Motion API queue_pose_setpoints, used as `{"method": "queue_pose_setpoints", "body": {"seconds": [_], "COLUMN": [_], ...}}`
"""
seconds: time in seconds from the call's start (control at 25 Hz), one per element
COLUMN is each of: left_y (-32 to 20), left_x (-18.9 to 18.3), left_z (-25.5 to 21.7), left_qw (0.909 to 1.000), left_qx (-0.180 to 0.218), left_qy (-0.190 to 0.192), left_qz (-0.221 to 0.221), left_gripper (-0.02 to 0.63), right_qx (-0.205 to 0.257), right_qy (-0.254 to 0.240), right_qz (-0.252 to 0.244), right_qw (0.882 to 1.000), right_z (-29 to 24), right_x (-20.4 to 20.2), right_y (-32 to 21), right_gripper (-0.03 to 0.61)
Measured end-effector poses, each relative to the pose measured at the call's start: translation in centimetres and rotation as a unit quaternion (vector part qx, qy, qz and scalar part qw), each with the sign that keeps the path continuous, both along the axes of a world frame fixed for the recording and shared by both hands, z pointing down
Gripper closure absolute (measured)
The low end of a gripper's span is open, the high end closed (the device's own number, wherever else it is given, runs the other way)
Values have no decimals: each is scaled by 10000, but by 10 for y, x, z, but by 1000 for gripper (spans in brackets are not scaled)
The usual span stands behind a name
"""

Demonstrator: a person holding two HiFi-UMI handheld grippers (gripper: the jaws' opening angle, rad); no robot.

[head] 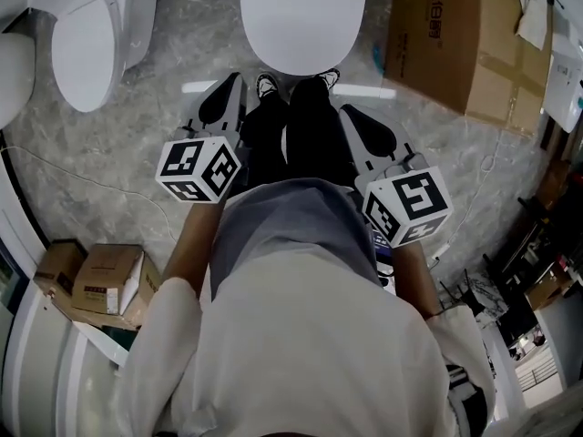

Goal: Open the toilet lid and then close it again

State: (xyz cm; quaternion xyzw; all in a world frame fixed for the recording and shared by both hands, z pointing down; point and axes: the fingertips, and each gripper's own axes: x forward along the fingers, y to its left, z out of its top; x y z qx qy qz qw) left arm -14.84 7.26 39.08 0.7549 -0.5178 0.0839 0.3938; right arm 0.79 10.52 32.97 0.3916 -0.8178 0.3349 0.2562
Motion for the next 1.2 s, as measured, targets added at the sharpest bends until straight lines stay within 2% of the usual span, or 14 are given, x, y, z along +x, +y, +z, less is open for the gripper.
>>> {"method": "queue_pose_setpoints", "body": {"seconds": [0.2,0.4,0.56,0.96,1.2], "left_y": [-2,-1,-3,-4,3], "left_x": [-4,-3,-3,4,4], "left_z": [28,58,83,142,182], "left_qw": [9997,9993,9993,9982,9983], "left_qx": [-138,-303,-283,-475,-513], "left_qy": [136,101,54,94,-275], "left_qz": [-118,-177,-242,-364,-93], "left_gripper": [611,611,611,611,611], "right_qx": [223,-16,-40,-421,-543], "right_qy": [62,-59,-184,-281,-306], "right_qz": [-521,-538,-786,-725,-609], "right_qw": [9984,9985,9967,9961,9962], "right_z": [10,28,36,73,93], "right_x": [-13,-15,-20,-10,-8], "right_y": [-1,2,5,17,19], "right_gripper": [568,568,568,568,566]}}
